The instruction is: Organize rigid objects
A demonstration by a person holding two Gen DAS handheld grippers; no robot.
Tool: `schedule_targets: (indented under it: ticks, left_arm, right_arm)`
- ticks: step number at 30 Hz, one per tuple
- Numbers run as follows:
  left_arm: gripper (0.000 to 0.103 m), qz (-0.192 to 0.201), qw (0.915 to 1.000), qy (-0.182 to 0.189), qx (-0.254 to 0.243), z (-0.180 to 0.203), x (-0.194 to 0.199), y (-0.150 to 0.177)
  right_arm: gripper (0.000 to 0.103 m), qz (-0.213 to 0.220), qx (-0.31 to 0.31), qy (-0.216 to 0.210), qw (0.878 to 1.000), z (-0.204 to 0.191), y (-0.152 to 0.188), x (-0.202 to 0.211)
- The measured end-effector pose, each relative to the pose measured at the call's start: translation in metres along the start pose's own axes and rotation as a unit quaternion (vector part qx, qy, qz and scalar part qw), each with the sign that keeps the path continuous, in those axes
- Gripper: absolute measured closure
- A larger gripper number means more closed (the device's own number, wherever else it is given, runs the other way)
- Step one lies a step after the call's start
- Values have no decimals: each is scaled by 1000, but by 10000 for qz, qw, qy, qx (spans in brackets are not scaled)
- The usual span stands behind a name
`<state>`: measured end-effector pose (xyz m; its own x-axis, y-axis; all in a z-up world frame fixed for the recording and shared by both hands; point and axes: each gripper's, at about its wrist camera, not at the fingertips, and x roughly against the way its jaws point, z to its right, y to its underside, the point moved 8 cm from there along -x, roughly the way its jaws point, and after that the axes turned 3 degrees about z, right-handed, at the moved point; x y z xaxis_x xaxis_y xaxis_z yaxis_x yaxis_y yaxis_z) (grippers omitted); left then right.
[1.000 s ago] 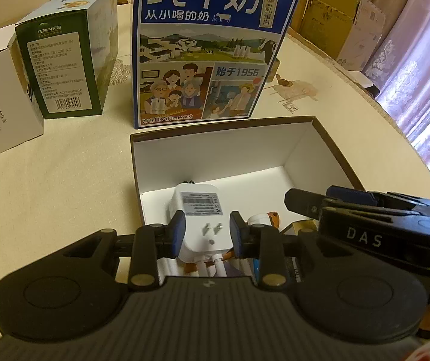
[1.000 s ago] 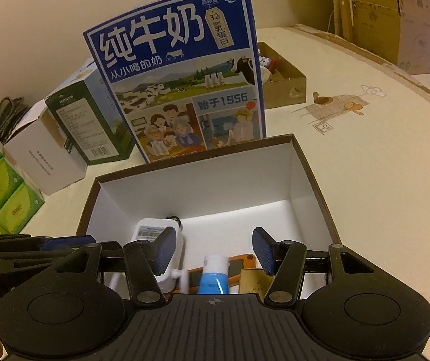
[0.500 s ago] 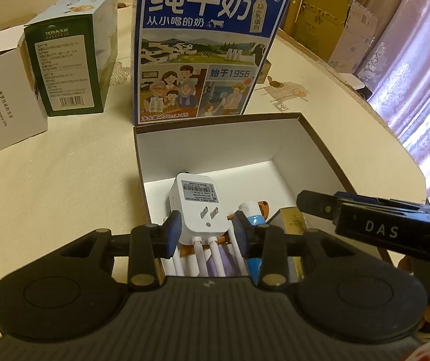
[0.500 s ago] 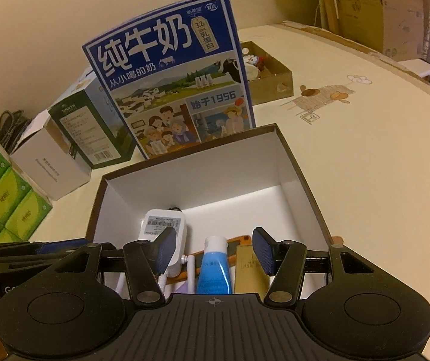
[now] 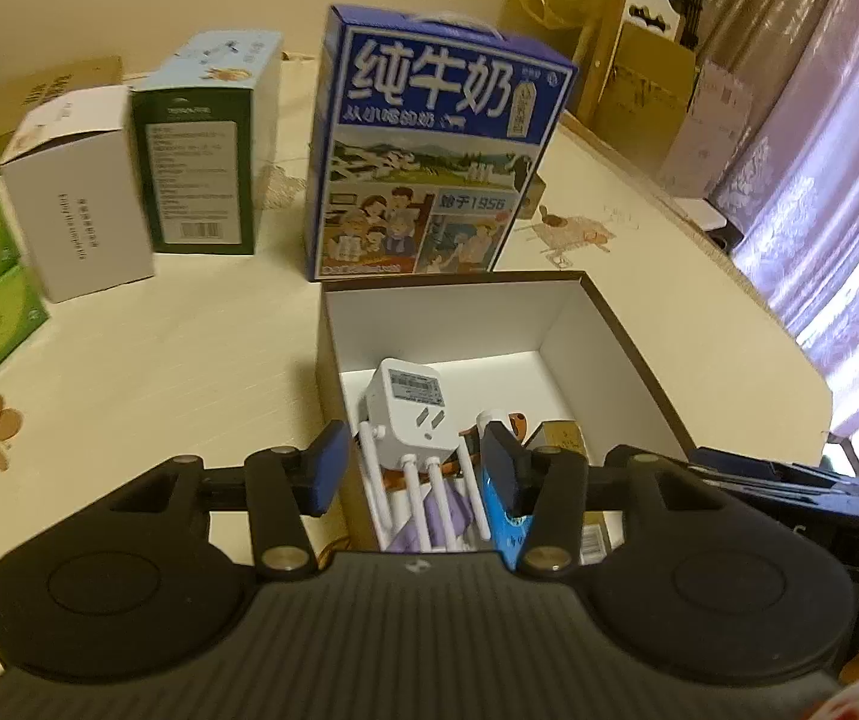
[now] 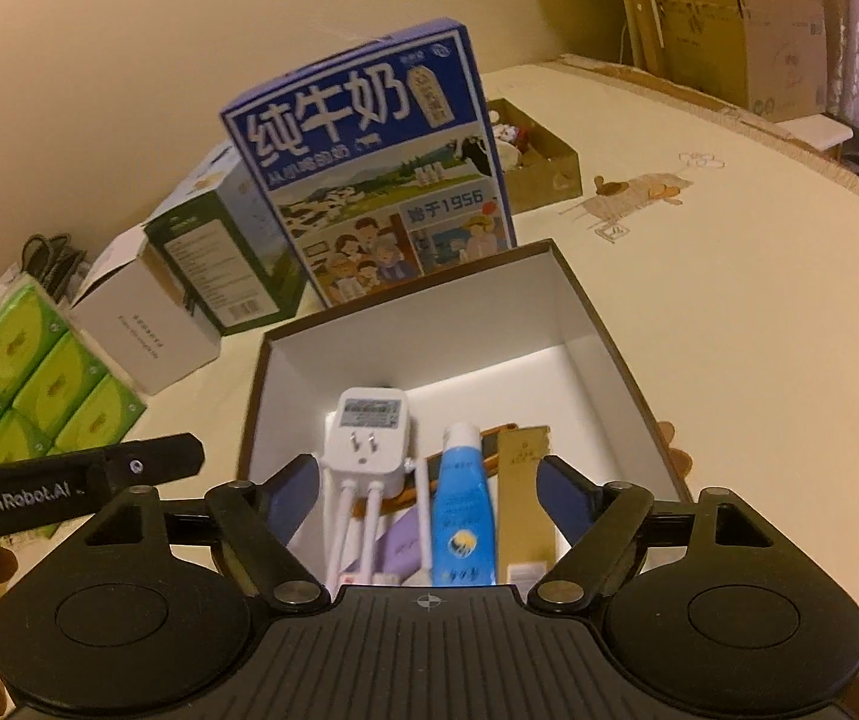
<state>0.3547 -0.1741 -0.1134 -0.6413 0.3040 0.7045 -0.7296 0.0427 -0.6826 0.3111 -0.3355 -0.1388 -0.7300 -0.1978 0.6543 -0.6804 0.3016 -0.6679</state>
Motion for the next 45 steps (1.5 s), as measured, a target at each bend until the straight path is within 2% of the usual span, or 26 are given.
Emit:
schedule_targets:
  ticks: [4, 20, 24, 30, 36, 45]
  left_arm:
    - [52, 65, 9999, -123, -2, -11, 30, 9]
    - [41, 131, 9985, -513, 126, -53, 149, 67]
    - [33, 167, 9972, -717, 147, -64, 179, 82]
    - [32, 185, 9938, -1046, 329, -88, 221, 107]
    - [32, 199, 9895, -1405, 266, -101, 257, 131]
    - [32, 32, 9864, -1591, 415, -111, 285, 167]
  right_arm:
    - [25, 13, 81, -116, 9999, -16, 8, 20]
    - [25, -192, 707, -519, 9960, -93, 67, 88]
    - [25, -208, 809, -708, 9940, -114, 78, 106]
    - [25, -364, 868, -1043, 9901, -139, 99, 129]
    - [25, -517, 965, -1183, 9869, -157, 120, 147]
    - [25, -721, 1255, -1200, 9822, -175, 149, 162]
